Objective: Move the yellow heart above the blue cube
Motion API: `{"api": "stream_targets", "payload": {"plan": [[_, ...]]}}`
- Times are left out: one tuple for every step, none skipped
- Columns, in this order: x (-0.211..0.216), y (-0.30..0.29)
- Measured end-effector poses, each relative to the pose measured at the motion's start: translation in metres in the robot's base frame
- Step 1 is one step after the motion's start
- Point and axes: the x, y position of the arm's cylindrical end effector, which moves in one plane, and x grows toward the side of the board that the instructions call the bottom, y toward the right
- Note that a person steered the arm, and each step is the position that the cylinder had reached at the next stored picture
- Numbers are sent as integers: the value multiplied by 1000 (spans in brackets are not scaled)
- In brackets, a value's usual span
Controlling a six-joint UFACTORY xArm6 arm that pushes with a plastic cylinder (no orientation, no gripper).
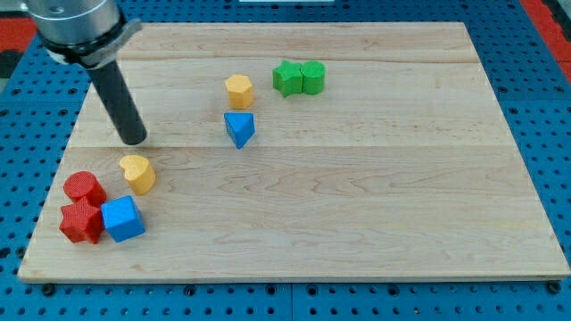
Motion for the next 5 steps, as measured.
{"api": "stream_targets", "payload": {"plan": [[30,3],[34,-7],[34,-5],[30,34],[34,53]]}}
